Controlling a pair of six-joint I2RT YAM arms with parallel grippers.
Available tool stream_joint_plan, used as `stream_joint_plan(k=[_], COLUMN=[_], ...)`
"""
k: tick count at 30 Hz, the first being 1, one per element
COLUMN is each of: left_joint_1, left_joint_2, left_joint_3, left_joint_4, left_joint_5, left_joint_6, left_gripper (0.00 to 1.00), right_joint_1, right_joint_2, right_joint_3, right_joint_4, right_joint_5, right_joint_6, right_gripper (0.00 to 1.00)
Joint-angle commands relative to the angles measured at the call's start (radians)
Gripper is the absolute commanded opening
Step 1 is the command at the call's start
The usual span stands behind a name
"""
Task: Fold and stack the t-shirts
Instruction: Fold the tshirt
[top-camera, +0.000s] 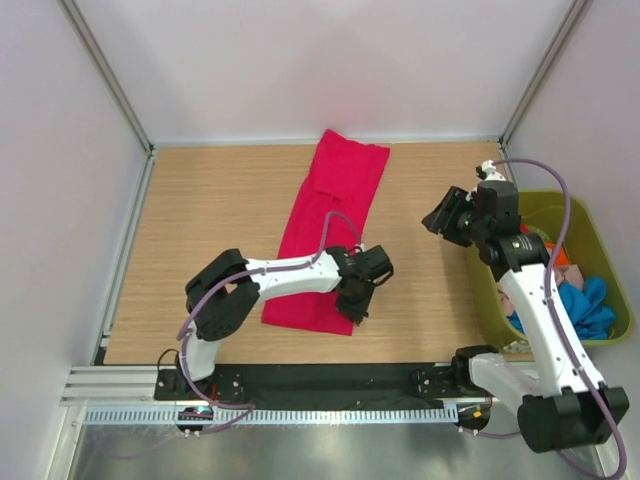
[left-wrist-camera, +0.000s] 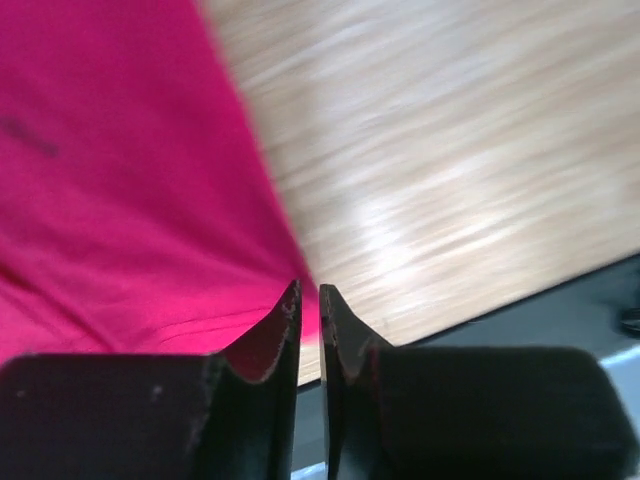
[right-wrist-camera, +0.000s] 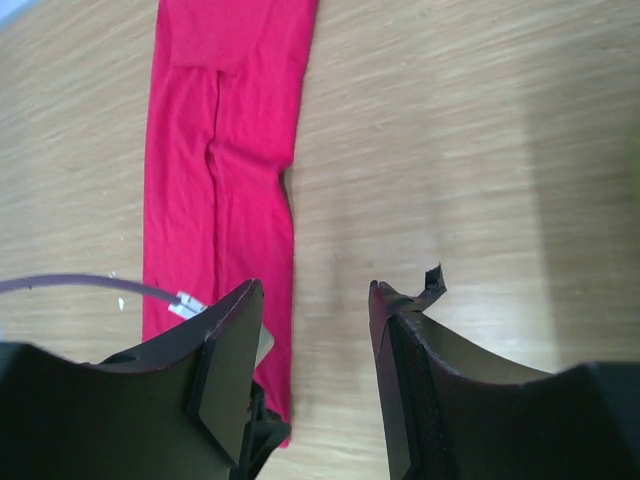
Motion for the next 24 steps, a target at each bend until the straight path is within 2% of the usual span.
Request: stream_joint_plan(k=[1,2,6,10,12,13,17,18,19,21,23,24], left_joint_1=[-0.063,-0.070,-0.063,-0.005,0.054,0.081,0.314,0.348,0.408,0.463,0.541,0.566], left_joint_2=[0.011,0.003,-0.090,-0.196,-0.291,-0.329,-0.506,-0.561,-0.580,-0.630,-0.647,-0.641], left_joint_3=[0.097,0.097,0.062,0.007,-0.086,-0.134,-0.364,-0.404,-0.454,-0.493,-0.541,-0.555], left_joint_4=[0.082,0.093,0.119,0.004,-0.034,-0.042,0.033,0.047,0.051,0.033,0.034,0.048], left_joint_5=[0.039,0.041,0.012,-0.048,-0.144,-0.148,-0.054,0.005,0.010,-0.002,-0.001,0.025], left_joint_6=[-0.118,-0.133,-0.132,-0.054,-0.005,0.009,0.047,0.055,0.067,0.083,0.110,0.112], left_gripper=[0.18,0.25,0.35,0.37,0.39,0.40,0.40,0.40,0.40,0.41,0.45,0.45], right_joint_1=[0.005,0.005,0.005,0.010,0.026,0.040,0.183,0.280,0.325,0.457,0.529,0.589], right_joint_2=[-0.094,-0.134,-0.240,-0.286,-0.317,-0.329,-0.337,-0.328,-0.306,-0.274,-0.207,-0.185], right_joint_3=[-0.013,-0.021,-0.102,-0.232,-0.298,-0.317,-0.398,-0.412,-0.439,-0.478,-0.484,-0.487], right_joint_4=[-0.189,-0.212,-0.249,-0.217,-0.165,-0.148,-0.085,-0.065,-0.024,0.024,0.071,0.092], right_joint_5=[0.017,0.017,-0.044,-0.147,-0.191,-0.194,-0.089,-0.025,0.031,0.072,0.105,0.164], right_joint_6=[-0.097,-0.100,-0.053,0.017,0.078,0.108,0.230,0.277,0.332,0.374,0.403,0.425], right_gripper=[0.54,0.54,0.54,0.54,0.53,0.53,0.52,0.52,0.52,0.51,0.51,0.51])
